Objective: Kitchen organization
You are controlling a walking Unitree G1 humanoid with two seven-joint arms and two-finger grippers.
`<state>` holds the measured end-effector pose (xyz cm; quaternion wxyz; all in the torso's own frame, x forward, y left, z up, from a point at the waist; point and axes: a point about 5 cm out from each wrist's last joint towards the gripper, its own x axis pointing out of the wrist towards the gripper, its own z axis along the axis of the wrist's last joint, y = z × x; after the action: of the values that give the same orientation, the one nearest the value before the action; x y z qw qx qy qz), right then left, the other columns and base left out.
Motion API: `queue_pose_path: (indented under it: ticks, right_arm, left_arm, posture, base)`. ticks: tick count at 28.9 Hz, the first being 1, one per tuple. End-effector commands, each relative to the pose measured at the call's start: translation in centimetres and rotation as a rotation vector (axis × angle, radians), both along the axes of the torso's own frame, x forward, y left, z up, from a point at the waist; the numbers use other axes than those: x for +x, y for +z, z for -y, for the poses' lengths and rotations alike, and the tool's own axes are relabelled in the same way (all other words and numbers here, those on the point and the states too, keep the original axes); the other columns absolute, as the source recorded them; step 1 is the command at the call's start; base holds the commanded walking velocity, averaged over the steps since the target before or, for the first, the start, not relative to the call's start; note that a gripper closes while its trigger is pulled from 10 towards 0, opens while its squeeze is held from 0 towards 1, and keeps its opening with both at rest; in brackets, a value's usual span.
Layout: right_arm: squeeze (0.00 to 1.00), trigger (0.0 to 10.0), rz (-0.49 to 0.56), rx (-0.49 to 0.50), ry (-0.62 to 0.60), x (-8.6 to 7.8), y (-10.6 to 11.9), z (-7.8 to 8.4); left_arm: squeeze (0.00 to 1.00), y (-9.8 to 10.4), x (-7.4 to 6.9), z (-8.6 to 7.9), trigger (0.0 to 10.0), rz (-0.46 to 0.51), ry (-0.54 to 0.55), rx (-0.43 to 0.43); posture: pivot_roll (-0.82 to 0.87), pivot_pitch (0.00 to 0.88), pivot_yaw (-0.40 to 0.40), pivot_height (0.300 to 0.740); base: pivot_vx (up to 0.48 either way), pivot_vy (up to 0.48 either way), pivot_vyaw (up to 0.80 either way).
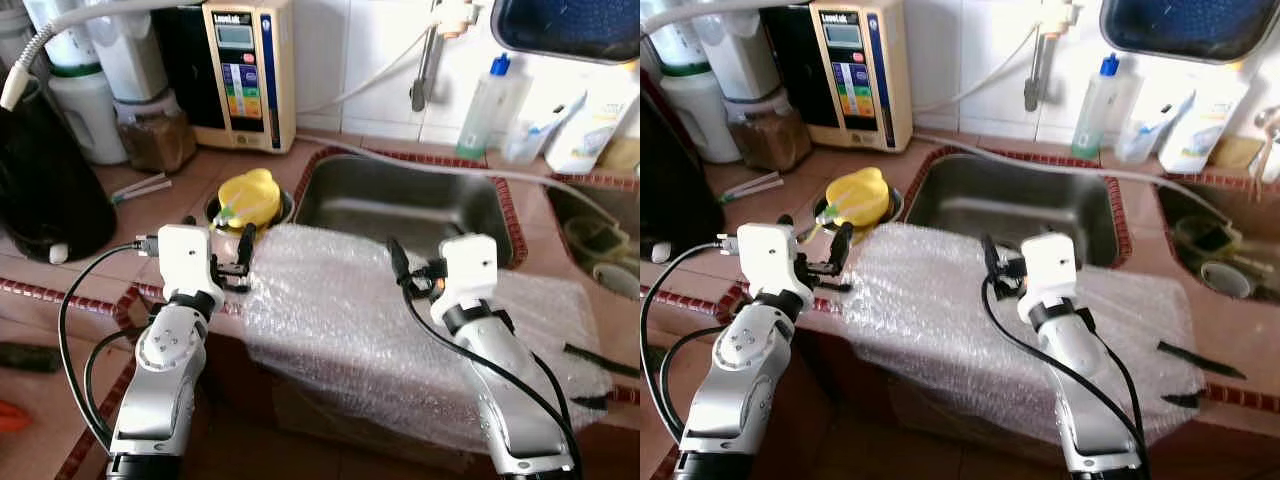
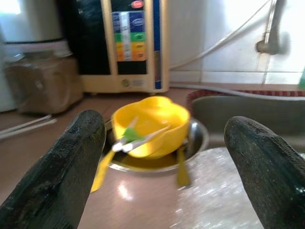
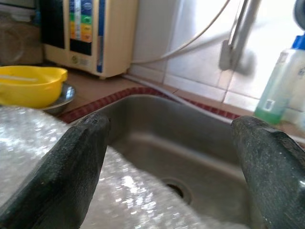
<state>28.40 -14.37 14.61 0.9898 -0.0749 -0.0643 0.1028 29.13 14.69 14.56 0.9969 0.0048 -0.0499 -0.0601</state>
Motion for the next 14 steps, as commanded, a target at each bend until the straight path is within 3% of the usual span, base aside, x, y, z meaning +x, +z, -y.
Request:
queue_pose_path:
  ticks: [1,14]
  right_arm:
    - [0.0,10.0,0.001,-0.003,-0.03,-0.03,-0.03,0.74]
    - [0.0,10.0,0.0,-0.001,-0.024,0.0,-0.13,0.63]
  left_arm:
    - [0.0,0.19,0.06,0.49,10.0,0.002,-0.017,-0.002]
    - [0.0,0.0,-0.06,0.52,10.0,-0.01,-0.017,-0.001]
  posture:
    - [0.0,0.0,0.021,0.74]
    - [0.0,0.0,0.02,0.74]
  base:
    - [0.277,0.0,0.0]
    - [0.271,0.0,0.0]
